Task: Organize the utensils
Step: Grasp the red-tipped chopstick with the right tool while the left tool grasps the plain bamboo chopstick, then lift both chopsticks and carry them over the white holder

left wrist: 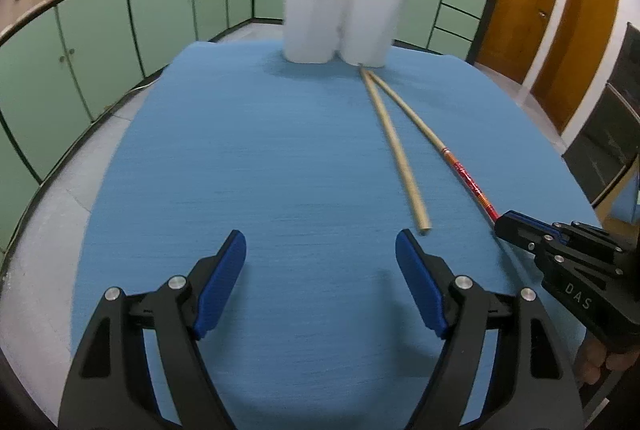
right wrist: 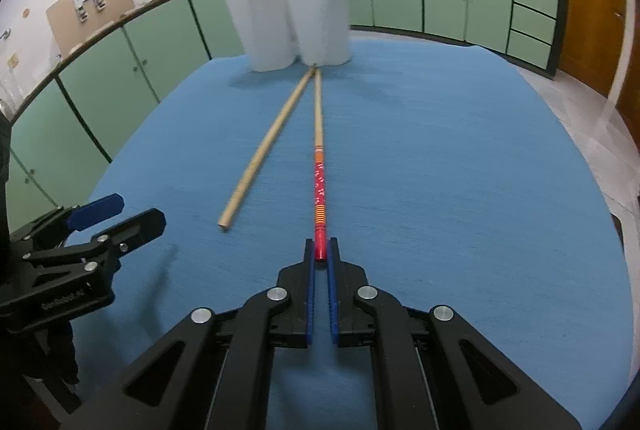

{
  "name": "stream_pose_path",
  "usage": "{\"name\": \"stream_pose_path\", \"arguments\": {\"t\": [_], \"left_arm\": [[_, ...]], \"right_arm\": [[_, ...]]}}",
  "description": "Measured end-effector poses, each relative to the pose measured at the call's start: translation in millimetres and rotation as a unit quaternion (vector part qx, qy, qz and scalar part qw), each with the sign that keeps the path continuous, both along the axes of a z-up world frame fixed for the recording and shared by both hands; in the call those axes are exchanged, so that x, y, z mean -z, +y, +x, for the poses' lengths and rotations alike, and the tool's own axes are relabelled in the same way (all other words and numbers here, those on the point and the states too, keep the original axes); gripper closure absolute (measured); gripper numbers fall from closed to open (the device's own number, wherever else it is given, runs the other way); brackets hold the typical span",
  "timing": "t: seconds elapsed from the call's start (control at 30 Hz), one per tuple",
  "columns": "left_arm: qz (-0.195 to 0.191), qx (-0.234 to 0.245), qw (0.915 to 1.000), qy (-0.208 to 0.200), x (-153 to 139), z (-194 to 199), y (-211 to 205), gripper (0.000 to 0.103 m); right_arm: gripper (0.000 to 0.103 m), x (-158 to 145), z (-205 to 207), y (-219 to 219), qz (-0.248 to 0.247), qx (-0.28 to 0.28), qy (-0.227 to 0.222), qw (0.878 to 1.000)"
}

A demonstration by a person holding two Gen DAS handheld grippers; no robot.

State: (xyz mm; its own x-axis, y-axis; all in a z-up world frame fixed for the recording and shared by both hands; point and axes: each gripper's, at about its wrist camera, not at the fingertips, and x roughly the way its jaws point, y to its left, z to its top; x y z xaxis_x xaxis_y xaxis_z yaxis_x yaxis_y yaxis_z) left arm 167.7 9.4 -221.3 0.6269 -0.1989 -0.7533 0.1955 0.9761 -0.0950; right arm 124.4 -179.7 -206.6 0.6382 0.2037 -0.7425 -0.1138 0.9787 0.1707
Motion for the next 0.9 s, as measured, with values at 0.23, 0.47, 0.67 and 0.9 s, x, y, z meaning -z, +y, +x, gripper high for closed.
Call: {"name": "stream_pose_path", "arguments": {"t": [0.23,0.47,0.67,0.9], "left_arm": [[-0.003,0.023,0.9997,0.010,4.8,3.1,-31.1,0.039],[0.003,0.024,0.9995,0.019,12.5,11.3,-51.8,0.055],[0.008,0.024,0.9995,0.020,13.0,16.0,-60.9,0.086],[0.023,0.017,0.9995,0.016,13.6,13.3,-69.0,0.097]], "right_arm": [[0.097,-0.8,-5.2,-21.7,0.002,0.013,-0.004,1.000],[0.097,-0.9,-4.3,-39.0,0.010,0.021,-0.005,1.000],[0.097,0.3,-2.2,-47.4,0.014,0.024,-0.004,1.000],[0.097,1.5,-0.7,-45.8,0.018,0.024,-0.004,1.000]]}}
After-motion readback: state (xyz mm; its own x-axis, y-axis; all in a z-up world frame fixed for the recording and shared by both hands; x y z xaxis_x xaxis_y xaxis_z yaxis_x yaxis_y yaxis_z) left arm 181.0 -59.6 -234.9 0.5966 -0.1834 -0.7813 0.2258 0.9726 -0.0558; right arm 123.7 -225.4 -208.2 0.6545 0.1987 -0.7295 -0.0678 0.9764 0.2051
